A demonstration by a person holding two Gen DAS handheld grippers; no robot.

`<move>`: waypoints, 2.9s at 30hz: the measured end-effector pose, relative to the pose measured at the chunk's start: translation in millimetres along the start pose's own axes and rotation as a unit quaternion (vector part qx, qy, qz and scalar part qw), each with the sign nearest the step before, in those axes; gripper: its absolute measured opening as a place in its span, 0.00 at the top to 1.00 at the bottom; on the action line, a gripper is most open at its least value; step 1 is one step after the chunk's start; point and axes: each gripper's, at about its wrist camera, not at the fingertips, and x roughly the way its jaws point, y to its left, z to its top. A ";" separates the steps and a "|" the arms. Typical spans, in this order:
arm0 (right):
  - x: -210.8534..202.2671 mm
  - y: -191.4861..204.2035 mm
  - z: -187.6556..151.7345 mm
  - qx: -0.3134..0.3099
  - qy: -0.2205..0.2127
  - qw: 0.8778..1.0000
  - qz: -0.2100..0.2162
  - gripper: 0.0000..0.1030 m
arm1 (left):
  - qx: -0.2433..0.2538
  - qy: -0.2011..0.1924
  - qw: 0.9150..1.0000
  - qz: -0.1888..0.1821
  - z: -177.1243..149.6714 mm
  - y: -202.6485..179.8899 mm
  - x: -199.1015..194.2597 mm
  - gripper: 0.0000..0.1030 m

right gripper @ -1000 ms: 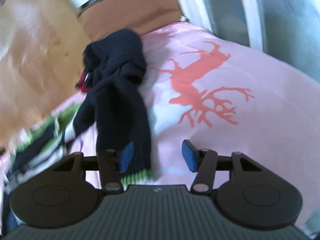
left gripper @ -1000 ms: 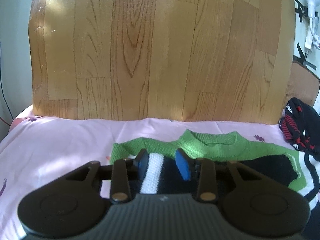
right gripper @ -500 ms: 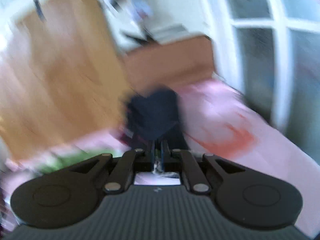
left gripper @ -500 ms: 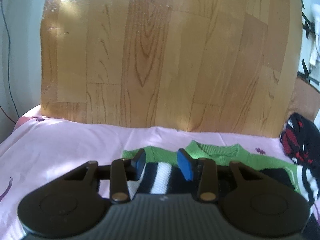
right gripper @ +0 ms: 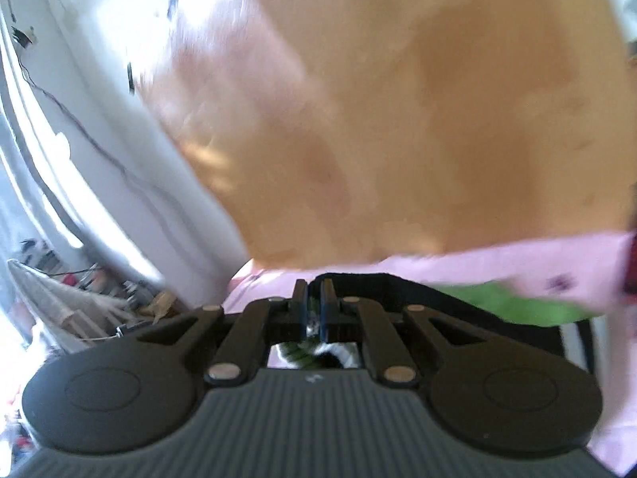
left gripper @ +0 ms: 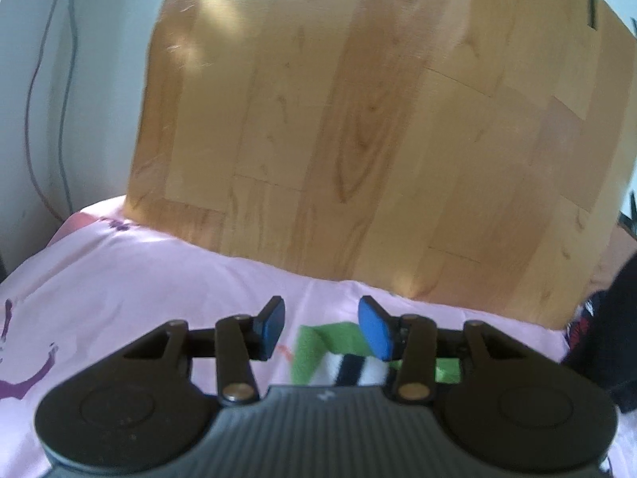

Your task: Fold small clothes

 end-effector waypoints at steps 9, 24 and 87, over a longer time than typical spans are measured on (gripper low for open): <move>30.6 -22.7 5.2 0.022 -0.015 1.000 -0.007 0.64 | -0.013 0.046 0.999 -0.022 -2.9 11.6 14.2 0.52; 24.7 -159.3 -59.7 0.005 0.012 0.967 -0.255 0.49 | 0.116 0.128 0.985 -0.027 -26.3 -21.8 36.6 0.72; 136.8 9.9 -112.8 -0.287 0.061 0.952 -0.090 0.62 | 0.006 0.080 0.996 0.031 -4.1 17.1 34.2 0.94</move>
